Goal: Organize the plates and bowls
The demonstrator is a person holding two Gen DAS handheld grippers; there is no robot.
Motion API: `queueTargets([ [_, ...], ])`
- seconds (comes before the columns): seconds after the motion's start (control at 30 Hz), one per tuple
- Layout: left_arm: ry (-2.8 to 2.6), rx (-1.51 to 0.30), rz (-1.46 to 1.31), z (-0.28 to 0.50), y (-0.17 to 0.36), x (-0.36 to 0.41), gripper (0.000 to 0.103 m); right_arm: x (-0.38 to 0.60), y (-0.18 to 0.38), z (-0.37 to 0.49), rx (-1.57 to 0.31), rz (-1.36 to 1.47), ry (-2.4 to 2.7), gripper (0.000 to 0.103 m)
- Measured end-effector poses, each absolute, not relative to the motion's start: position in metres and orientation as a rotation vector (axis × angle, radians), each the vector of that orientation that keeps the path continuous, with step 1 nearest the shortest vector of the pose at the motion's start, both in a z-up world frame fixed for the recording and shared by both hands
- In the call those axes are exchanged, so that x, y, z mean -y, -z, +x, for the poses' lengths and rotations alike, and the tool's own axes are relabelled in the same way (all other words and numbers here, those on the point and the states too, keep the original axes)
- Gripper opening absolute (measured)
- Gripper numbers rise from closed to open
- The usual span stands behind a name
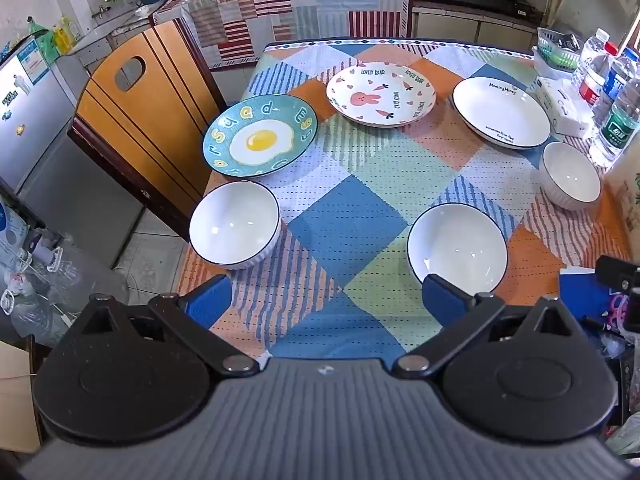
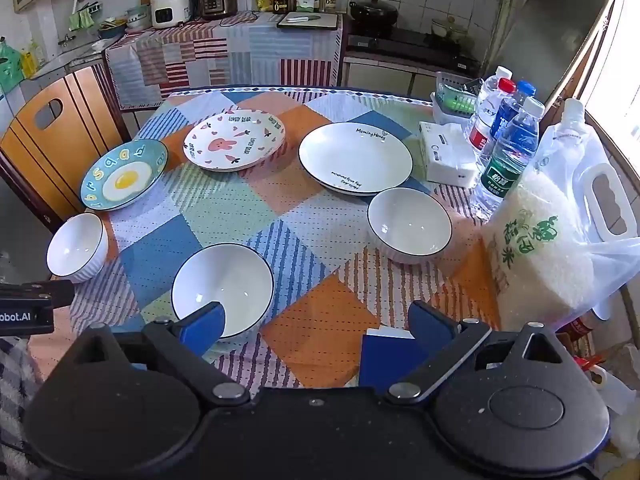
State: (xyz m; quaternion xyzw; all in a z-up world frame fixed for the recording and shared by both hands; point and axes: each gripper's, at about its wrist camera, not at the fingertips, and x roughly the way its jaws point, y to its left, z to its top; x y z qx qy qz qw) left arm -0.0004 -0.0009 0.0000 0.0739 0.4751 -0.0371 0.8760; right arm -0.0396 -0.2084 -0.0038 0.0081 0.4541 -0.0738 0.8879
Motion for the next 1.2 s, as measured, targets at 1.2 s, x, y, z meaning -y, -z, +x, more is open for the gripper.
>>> queueTargets([
  [1.2, 0.079, -0.948, 0.146, -0.006, 0.0, -0.011, 0.102, 0.21, 0.01, -0.042, -0.953, 0.008, 0.177, 0.1],
])
